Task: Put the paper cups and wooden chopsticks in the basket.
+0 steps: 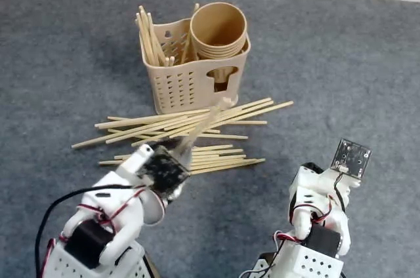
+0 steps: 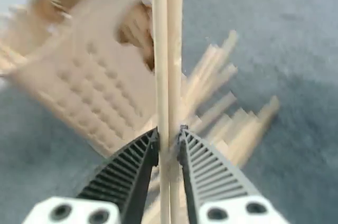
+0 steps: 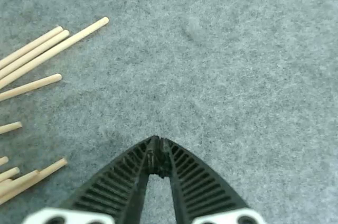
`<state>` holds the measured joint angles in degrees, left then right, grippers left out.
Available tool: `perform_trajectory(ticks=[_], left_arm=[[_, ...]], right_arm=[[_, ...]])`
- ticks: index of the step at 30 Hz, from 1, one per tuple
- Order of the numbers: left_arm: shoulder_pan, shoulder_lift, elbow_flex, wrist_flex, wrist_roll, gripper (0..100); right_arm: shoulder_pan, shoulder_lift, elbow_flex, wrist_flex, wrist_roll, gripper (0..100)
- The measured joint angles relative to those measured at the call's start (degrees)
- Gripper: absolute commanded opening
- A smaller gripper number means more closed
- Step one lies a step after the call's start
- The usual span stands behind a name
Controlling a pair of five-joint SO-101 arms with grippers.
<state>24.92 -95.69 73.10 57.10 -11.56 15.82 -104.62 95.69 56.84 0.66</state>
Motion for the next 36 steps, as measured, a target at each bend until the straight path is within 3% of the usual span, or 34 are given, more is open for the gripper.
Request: perform_trajectory(ticks=[5,18,28,36], left_arm=[[-5.2,-1.1,0.0,-8.8,0.0,1],[-5.6,-0.8,-1.8,-34.5,0.0,1],[-5.6,22.2,-19.0,-36.9,-1.6,1],[-8.1,41.2,-28.8,-46.5,-1.6,1]], right_arm=[[0.0,0.0,0.0,0.0,0.0,0.5],[0.0,0.0,0.0,0.0,0.0,0.5],[0.0,0.0,0.0,0.0,0.0,0.5],[0.0,0.0,0.0,0.0,0.0,0.5]])
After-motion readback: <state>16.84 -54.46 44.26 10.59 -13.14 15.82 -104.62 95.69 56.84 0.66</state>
